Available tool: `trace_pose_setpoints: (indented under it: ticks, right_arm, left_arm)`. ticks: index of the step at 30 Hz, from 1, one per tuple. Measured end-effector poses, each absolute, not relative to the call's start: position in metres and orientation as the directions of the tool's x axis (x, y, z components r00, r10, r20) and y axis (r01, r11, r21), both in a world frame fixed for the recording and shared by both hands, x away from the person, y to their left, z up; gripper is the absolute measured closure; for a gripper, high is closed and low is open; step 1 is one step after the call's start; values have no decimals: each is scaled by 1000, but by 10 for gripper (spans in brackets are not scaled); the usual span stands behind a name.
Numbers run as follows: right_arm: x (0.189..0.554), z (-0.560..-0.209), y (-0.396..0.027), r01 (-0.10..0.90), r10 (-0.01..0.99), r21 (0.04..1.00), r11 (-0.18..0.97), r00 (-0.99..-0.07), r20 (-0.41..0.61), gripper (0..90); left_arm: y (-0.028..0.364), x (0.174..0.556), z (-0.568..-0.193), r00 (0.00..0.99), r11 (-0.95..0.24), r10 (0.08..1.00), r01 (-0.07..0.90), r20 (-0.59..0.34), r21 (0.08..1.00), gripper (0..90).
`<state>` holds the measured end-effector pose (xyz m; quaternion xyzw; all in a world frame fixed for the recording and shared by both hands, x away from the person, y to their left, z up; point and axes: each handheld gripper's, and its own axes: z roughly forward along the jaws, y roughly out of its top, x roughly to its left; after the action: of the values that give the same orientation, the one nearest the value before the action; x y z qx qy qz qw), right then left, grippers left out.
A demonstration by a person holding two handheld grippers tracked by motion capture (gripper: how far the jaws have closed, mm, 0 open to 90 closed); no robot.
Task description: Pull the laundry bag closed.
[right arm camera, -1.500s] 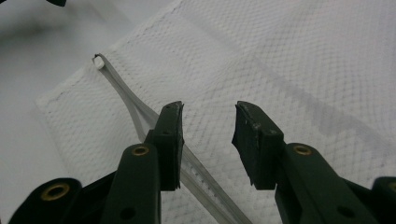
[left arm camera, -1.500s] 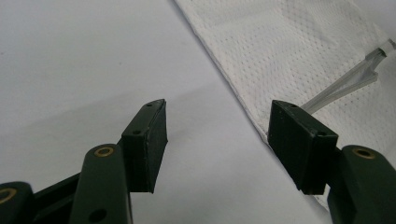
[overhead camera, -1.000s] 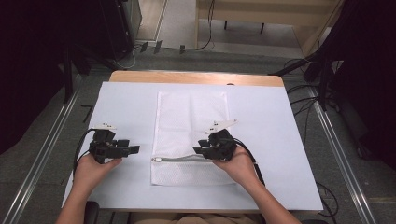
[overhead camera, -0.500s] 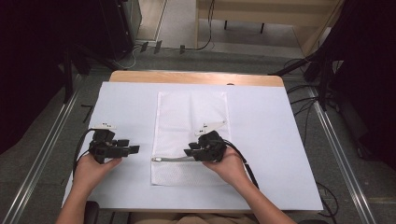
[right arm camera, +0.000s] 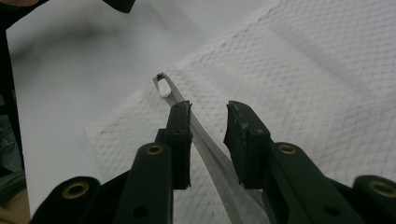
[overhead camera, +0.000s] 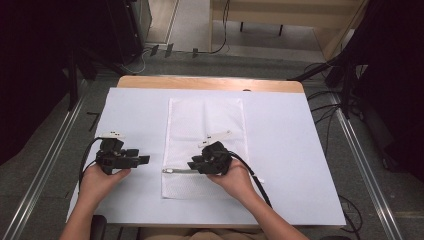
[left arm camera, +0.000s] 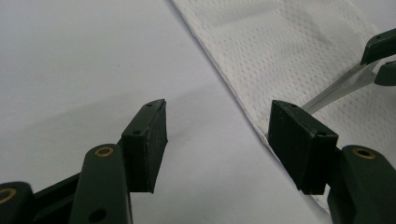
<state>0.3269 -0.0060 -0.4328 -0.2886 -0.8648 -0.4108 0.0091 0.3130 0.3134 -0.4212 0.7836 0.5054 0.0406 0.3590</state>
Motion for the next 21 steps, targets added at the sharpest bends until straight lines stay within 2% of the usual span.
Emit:
trace_pose_setpoints:
  ticks: [21]
  right_arm:
    - [329, -449, 33, 498, 464, 699, 513, -846, 262, 753]
  left_arm:
    - [314, 313, -422, 486, -230, 821, 762, -299, 606, 382]
